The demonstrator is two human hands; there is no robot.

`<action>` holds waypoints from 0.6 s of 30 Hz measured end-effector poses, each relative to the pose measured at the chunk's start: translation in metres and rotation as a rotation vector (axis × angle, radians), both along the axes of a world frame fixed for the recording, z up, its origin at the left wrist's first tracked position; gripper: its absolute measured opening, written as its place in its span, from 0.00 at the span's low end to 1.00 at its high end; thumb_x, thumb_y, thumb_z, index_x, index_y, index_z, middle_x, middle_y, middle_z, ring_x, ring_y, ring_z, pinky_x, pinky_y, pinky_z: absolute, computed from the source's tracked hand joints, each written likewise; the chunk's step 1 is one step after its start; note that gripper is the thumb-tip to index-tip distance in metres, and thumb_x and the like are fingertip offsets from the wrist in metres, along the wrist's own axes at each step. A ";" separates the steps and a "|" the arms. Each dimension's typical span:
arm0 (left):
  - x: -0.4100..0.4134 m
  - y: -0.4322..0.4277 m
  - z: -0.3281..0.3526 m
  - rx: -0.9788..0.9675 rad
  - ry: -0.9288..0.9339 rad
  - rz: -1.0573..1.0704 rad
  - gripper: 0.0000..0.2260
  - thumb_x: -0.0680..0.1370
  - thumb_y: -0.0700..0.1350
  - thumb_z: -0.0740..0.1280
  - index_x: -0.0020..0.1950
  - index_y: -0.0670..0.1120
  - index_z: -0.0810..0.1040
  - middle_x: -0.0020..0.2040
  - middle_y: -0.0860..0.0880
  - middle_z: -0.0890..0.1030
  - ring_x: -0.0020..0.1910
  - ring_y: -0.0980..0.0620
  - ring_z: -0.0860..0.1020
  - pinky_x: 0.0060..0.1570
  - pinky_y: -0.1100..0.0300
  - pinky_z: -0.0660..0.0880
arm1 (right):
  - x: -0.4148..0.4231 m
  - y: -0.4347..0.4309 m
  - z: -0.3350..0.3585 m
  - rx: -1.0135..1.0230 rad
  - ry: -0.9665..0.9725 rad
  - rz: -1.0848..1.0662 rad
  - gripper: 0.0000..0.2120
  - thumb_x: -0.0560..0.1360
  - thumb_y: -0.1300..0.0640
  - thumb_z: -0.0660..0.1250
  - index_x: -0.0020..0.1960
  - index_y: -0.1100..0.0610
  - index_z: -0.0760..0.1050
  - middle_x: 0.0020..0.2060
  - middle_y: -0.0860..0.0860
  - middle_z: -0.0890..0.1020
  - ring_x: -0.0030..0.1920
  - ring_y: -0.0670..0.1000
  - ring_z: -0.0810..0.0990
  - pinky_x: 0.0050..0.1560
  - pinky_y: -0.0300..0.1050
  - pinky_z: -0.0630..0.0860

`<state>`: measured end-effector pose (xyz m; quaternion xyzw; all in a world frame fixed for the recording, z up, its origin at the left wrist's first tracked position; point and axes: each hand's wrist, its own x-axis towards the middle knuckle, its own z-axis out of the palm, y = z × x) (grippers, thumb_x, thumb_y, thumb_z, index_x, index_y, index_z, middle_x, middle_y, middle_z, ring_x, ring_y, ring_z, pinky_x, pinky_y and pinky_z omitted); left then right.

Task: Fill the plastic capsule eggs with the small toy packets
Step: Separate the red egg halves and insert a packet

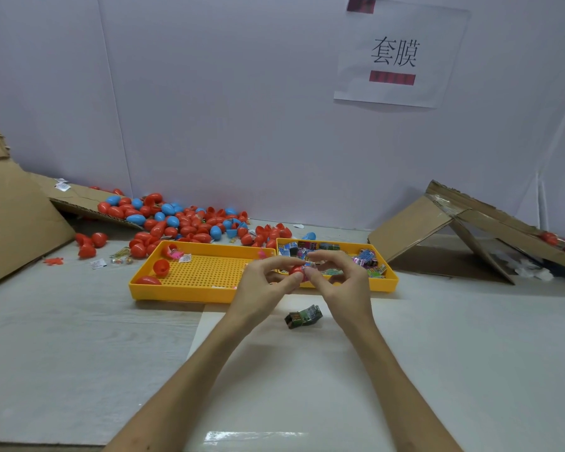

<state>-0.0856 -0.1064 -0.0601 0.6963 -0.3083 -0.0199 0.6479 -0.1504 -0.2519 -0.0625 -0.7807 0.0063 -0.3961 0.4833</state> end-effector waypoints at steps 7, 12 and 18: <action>0.001 0.001 -0.001 -0.062 0.069 -0.028 0.08 0.77 0.43 0.74 0.55 0.52 0.85 0.48 0.53 0.86 0.47 0.57 0.85 0.44 0.65 0.80 | 0.003 0.004 -0.005 -0.011 -0.102 -0.109 0.15 0.71 0.57 0.79 0.51 0.49 0.75 0.48 0.46 0.77 0.40 0.46 0.78 0.38 0.38 0.75; 0.001 0.003 0.002 -0.200 0.262 -0.123 0.08 0.75 0.44 0.74 0.54 0.51 0.85 0.49 0.49 0.87 0.51 0.51 0.86 0.48 0.60 0.82 | 0.003 0.011 -0.009 -0.149 -0.215 -0.189 0.12 0.74 0.54 0.76 0.45 0.49 0.72 0.41 0.47 0.74 0.36 0.48 0.73 0.35 0.33 0.70; 0.002 0.006 0.004 -0.428 0.515 -0.219 0.16 0.71 0.44 0.75 0.58 0.42 0.83 0.53 0.42 0.86 0.54 0.46 0.85 0.47 0.60 0.82 | 0.003 0.021 -0.013 -0.271 -0.257 -0.139 0.12 0.74 0.59 0.76 0.55 0.53 0.77 0.49 0.47 0.78 0.45 0.45 0.79 0.45 0.28 0.73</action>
